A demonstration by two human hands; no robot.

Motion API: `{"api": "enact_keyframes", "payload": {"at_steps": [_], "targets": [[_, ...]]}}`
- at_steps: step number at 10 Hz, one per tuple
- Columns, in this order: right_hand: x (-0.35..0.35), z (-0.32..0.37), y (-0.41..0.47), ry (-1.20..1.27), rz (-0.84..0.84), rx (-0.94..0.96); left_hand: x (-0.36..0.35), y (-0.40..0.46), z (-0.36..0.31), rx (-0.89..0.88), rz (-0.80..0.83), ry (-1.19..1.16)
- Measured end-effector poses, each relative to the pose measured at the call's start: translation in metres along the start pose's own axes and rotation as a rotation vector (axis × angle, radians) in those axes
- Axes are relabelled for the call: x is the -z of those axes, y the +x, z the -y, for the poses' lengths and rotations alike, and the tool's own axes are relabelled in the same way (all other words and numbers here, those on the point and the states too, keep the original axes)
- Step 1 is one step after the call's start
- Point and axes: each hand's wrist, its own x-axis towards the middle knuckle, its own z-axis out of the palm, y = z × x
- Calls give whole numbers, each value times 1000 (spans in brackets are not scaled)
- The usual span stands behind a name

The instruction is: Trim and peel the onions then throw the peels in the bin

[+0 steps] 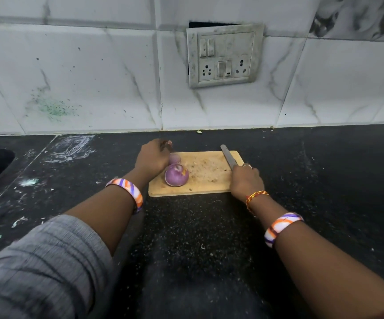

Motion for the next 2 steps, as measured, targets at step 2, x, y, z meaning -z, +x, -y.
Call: {"api": "enact_keyframes", "payload": {"at_steps": [2], "targets": [[3,19,-6,116,-78,-3,6,-19,-17,-274,-83,337]]}}
